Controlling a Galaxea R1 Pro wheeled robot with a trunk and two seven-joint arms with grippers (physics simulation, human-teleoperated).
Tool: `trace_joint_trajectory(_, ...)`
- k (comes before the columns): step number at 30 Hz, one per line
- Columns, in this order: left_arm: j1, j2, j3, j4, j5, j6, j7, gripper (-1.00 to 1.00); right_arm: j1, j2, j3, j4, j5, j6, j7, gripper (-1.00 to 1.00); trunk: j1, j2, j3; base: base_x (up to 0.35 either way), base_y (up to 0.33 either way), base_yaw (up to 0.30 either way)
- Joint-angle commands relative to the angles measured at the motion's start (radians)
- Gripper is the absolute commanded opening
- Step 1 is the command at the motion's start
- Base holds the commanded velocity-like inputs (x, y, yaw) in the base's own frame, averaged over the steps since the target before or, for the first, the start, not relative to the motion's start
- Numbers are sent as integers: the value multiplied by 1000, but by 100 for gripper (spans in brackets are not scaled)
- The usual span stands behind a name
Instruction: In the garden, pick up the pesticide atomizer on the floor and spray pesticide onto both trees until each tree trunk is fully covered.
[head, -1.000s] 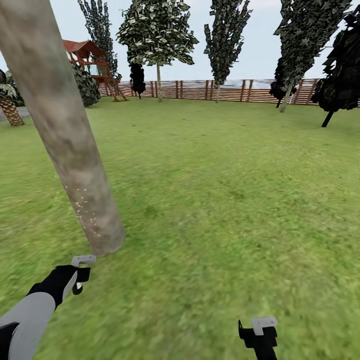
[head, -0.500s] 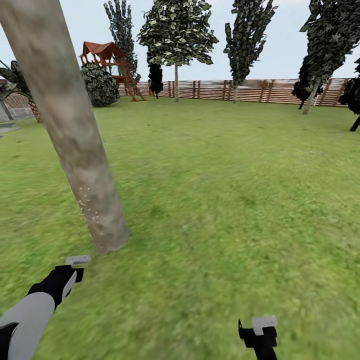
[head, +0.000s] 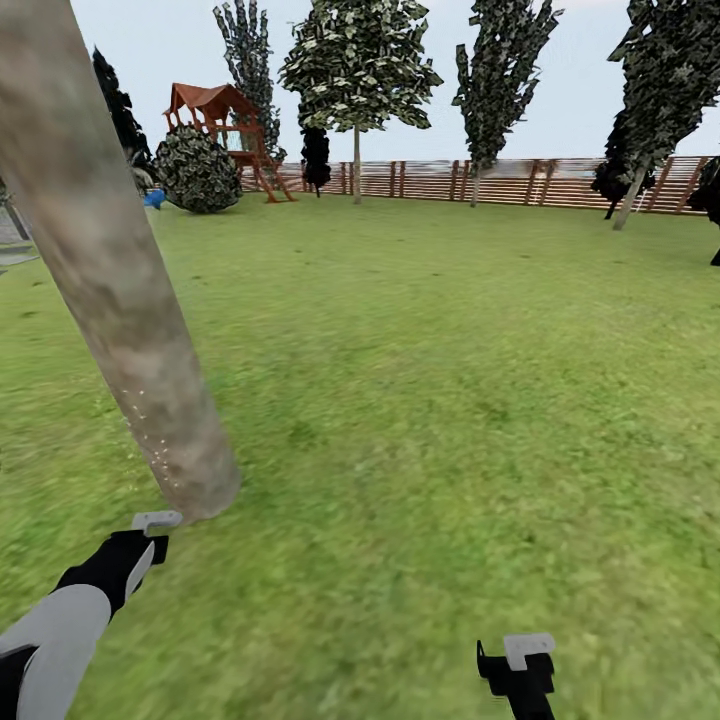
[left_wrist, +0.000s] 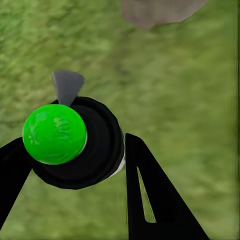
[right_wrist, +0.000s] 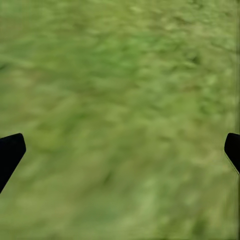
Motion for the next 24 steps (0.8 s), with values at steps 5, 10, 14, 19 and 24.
trace_joint_trajectory(5, -1, 0, 8, -2, -11, 5, -1, -100, 0, 0, 2, 1, 10, 0, -9, 100, 0, 0, -1, 122, -253, 259)
trace_joint_trajectory(10, -1, 0, 9, -2, -11, 5, -1, -100, 0, 0, 2, 1, 10, 0, -8, 100, 0, 0, -1, 98, -262, 276)
trace_joint_trajectory(14, -1, 0, 9, -2, -11, 5, -1, -100, 0, 0, 2, 1, 11, 0, -9, 100, 0, 0, -1, 95, -263, 277)
trace_joint_trajectory(19, -1, 0, 10, -2, -10, 5, -1, -100, 0, 0, 2, 1, 10, 0, -9, 100, 0, 0, -1, 127, -263, 87)
trace_joint_trajectory(24, -1, 0, 8, -2, -10, 5, -1, -100, 0, 0, 2, 1, 10, 0, -9, 100, 0, 0, -1, 160, -258, 3)
